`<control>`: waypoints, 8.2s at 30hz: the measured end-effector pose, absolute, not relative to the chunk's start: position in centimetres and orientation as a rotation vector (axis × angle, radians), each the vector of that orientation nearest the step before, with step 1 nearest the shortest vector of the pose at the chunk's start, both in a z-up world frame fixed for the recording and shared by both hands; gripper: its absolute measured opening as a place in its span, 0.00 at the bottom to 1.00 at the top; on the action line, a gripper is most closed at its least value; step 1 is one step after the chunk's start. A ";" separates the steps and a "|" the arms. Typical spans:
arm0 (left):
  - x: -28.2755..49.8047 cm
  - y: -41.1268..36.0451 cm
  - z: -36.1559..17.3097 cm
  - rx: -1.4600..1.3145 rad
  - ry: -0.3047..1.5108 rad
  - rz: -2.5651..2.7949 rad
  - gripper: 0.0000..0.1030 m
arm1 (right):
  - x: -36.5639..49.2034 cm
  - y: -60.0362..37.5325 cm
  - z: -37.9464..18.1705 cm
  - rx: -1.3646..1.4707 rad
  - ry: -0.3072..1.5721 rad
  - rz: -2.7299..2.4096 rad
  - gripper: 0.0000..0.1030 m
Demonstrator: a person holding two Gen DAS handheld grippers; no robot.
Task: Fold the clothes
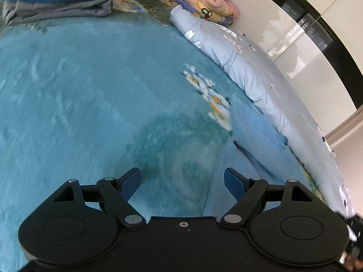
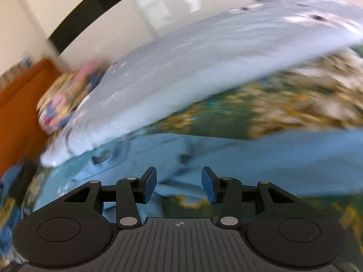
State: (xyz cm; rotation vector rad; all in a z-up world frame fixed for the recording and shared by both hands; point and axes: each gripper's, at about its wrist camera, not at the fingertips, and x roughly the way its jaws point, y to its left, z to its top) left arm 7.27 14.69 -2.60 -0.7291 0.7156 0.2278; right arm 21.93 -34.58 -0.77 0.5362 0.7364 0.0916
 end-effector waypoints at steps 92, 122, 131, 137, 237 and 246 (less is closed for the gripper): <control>3.2 16.6 -2.4 -0.795 0.748 0.225 0.83 | 25.3 -17.8 1.7 0.106 0.598 0.451 0.05; 21.9 6.9 -4.5 -0.914 0.867 -0.135 0.79 | 19.4 -28.6 -2.4 0.302 0.792 0.225 0.39; 23.1 7.5 -4.7 -0.934 0.825 -0.176 0.62 | 19.2 -27.7 -3.2 0.327 0.820 0.251 0.39; 23.4 6.4 -5.4 -0.917 0.867 -0.252 0.15 | 19.1 -27.3 -3.4 0.313 0.829 0.260 0.39; -3.0 11.2 -2.4 -0.697 0.830 -0.091 0.63 | 4.3 -35.6 -4.0 0.558 0.960 0.186 0.38; -1.2 10.5 -3.4 -0.750 0.822 -0.171 0.38 | 5.5 -35.0 -5.2 0.696 0.958 0.298 0.40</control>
